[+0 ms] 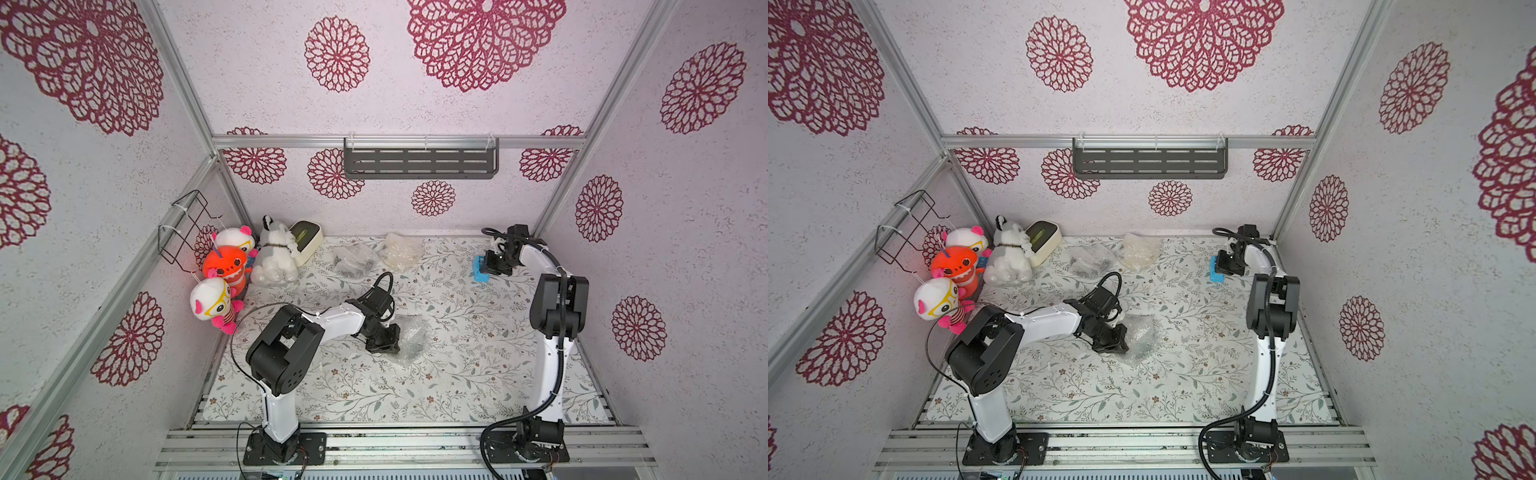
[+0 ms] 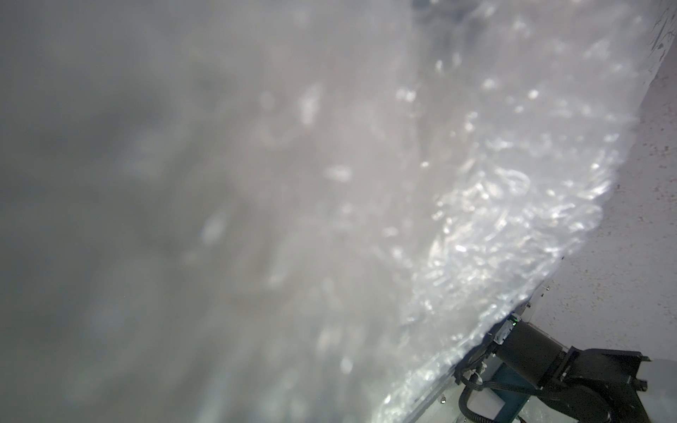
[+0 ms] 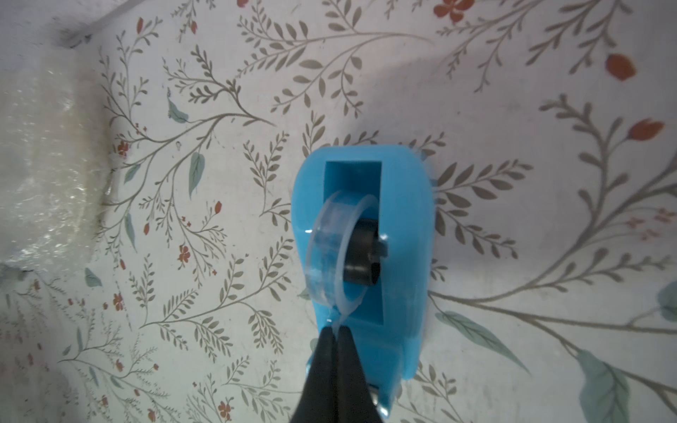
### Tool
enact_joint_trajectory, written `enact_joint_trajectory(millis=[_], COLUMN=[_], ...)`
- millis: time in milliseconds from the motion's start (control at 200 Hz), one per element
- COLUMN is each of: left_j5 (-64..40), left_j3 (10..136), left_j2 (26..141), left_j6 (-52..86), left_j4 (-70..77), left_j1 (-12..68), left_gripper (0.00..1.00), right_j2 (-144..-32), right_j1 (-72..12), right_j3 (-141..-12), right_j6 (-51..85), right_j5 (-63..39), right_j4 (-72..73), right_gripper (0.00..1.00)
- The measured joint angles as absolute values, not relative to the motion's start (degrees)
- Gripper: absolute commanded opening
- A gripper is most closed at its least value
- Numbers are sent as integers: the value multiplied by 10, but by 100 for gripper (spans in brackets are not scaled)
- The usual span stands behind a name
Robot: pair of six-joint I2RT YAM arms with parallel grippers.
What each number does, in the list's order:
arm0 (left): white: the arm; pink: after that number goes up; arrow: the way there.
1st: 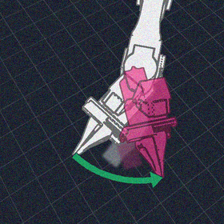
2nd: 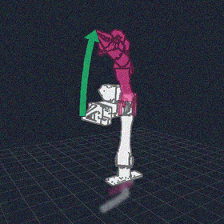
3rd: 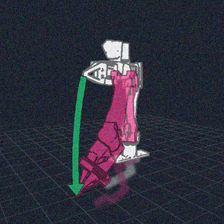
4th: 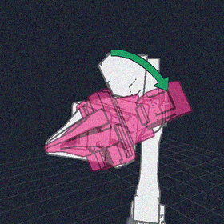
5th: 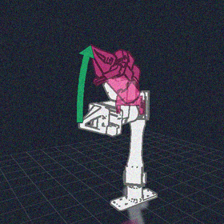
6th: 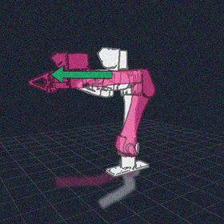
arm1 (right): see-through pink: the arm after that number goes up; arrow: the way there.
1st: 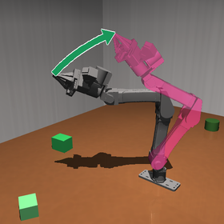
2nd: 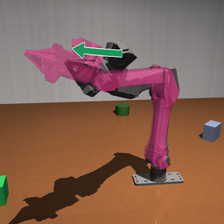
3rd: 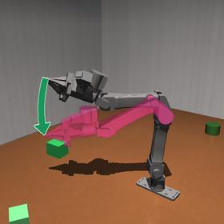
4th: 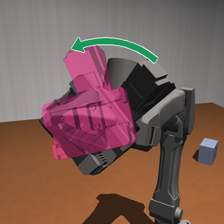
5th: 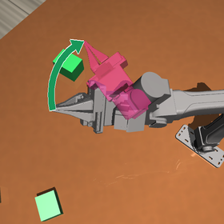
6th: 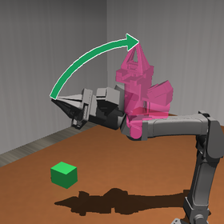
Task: Wrap dinner plates in bubble wrap
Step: Tear off the tape using the Tape Cutter.
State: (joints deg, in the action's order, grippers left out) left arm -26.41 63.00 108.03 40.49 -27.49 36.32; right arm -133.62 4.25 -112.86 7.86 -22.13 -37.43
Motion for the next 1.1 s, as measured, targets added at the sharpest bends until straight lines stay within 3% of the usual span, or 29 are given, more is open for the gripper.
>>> enact_joint_trajectory(millis=[445, 731, 801, 1101], left_j5=[-263, -263, -263, -263], left_j3=[630, 630, 630, 630], left_j2=[1080, 1080, 1080, 1080], left_j6=[405, 405, 405, 405], left_j4=[-275, -275, -275, -275], left_j1=[363, 363, 363, 363], left_gripper=[0, 0, 0, 0], right_j2=[-1265, -1198, -1196, -1250], right_j1=[79, 86, 86, 71], right_j3=[-1004, -969, -969, -1034], right_j6=[139, 151, 149, 103], right_j5=[-330, -342, -339, -273], right_j4=[-268, -245, -246, -304], right_gripper=[0, 0, 21, 29])
